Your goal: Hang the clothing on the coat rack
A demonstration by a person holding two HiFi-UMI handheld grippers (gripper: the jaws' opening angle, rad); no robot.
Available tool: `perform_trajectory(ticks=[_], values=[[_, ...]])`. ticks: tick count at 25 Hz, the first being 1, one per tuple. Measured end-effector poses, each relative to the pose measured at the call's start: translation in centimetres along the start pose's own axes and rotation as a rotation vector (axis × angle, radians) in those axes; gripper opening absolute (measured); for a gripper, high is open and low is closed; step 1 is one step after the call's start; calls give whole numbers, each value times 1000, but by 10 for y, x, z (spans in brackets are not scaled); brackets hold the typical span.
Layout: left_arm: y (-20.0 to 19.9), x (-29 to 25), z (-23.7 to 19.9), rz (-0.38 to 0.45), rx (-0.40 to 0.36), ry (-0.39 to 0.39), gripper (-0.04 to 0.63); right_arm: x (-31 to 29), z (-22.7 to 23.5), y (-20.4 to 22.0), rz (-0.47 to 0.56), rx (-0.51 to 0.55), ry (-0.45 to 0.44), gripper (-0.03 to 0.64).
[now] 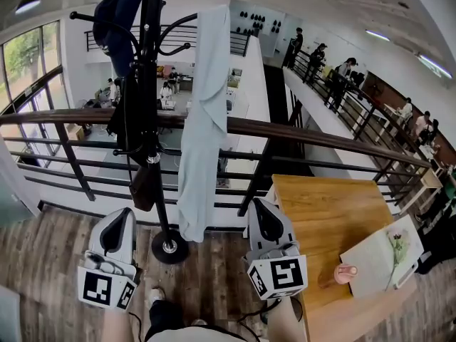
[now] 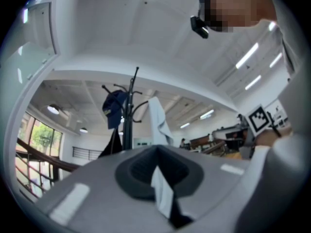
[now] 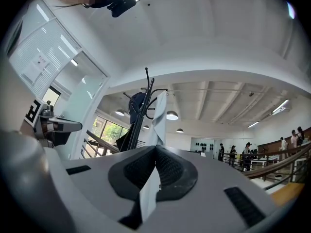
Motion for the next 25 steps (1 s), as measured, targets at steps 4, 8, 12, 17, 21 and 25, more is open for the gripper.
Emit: perform_trajectory(ticks=[4, 8, 12, 17, 21, 25], values=[[1, 1, 3, -6, -5, -2, 6, 5, 2, 9, -14, -24, 4, 0], [2, 2, 5, -9, -4, -4, 6, 7, 3, 14, -22, -28, 7, 0], [3, 1, 5, -12, -6, -9, 6, 5, 2, 18, -25, -34, 1, 0], [5, 1, 1, -17, -4, -19, 6, -1, 0, 18, -23, -40, -8, 0], [8, 2, -4, -21, -5, -29, 6, -7, -3, 17, -16, -44, -16, 0], [10, 1, -9, -19, -4, -31, 6, -12, -6, 18, -13, -49, -16, 0]])
Point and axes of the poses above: the fingertips, and each gripper's own axes: x backward along the fingers, z to its right, y out of its underside, the point moved 1 cm from there along x, backward along the fingers, and after that the axes turned 5 degrees about -x, right-handed, at the moved point
